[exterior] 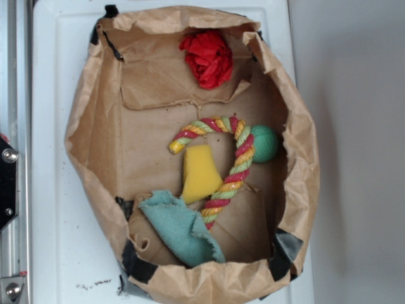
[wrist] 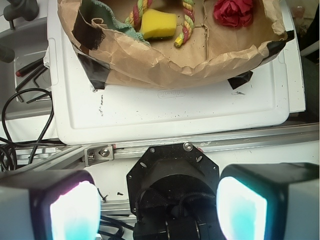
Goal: Grab the multicolored rope.
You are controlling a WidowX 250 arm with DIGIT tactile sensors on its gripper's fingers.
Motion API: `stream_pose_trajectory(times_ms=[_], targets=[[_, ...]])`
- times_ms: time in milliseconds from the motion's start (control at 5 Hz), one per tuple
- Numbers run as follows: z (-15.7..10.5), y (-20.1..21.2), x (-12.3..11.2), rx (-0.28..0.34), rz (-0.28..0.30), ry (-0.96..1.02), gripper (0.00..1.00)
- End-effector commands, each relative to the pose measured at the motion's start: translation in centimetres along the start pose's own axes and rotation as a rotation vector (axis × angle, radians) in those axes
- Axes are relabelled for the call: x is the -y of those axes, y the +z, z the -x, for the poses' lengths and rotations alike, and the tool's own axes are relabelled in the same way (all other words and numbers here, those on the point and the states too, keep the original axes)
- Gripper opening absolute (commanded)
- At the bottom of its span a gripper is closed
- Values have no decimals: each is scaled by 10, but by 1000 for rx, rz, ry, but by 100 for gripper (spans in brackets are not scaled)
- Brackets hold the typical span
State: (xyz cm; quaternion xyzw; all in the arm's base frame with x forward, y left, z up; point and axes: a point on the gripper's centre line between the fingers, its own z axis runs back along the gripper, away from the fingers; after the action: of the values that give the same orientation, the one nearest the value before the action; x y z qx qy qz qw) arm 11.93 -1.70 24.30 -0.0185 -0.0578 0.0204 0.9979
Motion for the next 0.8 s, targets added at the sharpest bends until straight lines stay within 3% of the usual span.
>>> stream_pose_trajectory(times_ms=[0, 400, 600], targets=[[0, 0, 0, 0, 0, 0, 100], [-69, -25, 14, 54, -34, -5, 100], [-101, -41, 8, 70, -15, -8, 100]])
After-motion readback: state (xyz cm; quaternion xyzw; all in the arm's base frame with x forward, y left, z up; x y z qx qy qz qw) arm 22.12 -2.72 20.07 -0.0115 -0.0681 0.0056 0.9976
